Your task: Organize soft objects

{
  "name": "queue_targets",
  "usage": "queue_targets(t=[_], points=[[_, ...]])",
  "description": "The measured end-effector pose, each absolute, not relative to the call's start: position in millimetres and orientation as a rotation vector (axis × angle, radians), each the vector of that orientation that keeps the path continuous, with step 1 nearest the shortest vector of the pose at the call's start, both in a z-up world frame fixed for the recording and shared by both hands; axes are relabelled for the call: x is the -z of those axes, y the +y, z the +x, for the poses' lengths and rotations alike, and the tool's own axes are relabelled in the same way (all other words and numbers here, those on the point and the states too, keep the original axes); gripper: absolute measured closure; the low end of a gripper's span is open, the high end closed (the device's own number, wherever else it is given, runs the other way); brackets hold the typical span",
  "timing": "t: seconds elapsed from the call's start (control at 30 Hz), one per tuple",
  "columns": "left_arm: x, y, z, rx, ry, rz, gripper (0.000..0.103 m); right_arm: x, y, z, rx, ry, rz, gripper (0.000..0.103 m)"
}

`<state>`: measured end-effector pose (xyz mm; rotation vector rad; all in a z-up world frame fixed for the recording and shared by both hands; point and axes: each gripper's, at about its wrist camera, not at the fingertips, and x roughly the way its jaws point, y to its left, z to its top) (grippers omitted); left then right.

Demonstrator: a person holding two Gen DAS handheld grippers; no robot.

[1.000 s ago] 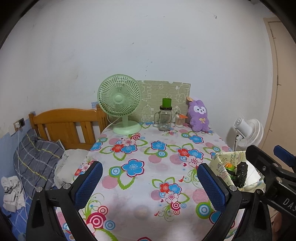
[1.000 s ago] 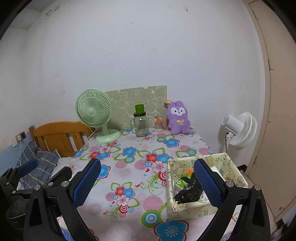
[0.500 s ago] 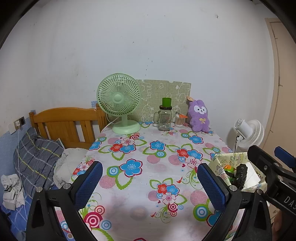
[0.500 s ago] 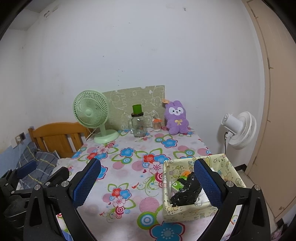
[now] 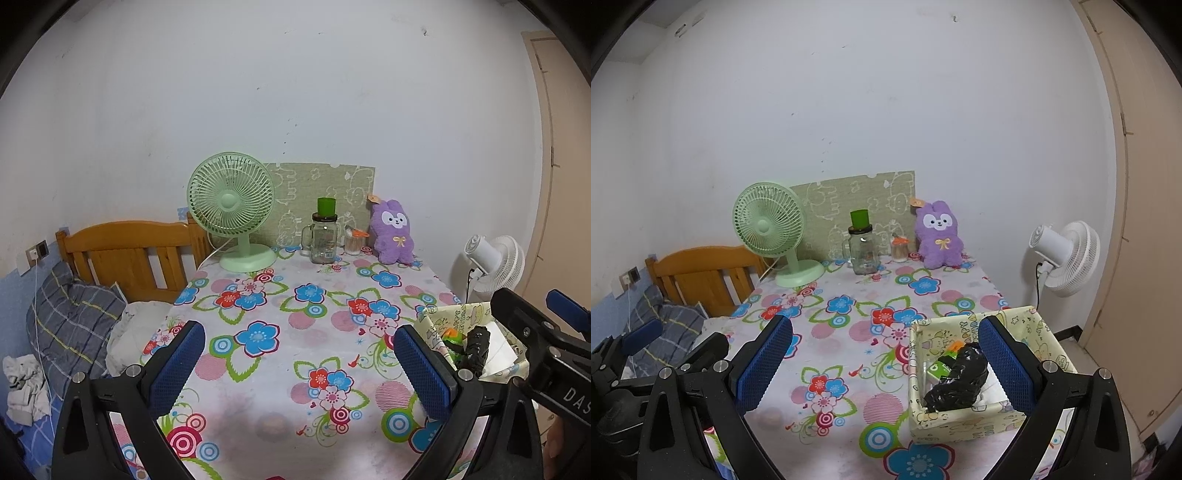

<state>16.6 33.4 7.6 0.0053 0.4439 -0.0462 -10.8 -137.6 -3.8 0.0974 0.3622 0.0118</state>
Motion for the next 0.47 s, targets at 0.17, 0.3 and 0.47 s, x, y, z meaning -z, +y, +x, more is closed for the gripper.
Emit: queue_targets(t=[0.17, 0.3, 0.47], points=[[-8.2, 32.9, 19.3, 0.057, 0.441, 0.009, 0.000, 2.8, -138.6, -8.2, -0.006, 0.363, 0.101, 0.001], [-10.1, 31.7, 20.3, 0.060, 0.434, 0.022, 0.000, 2.7, -138.5, -7.8, -0.005, 0.359, 0.114, 0.001], [-8.7, 30.6, 22.4, 0.064, 0.438, 0.027, 0.000, 4.7, -139.2, -5.6, 0.000, 0.368, 0.122, 0.000]])
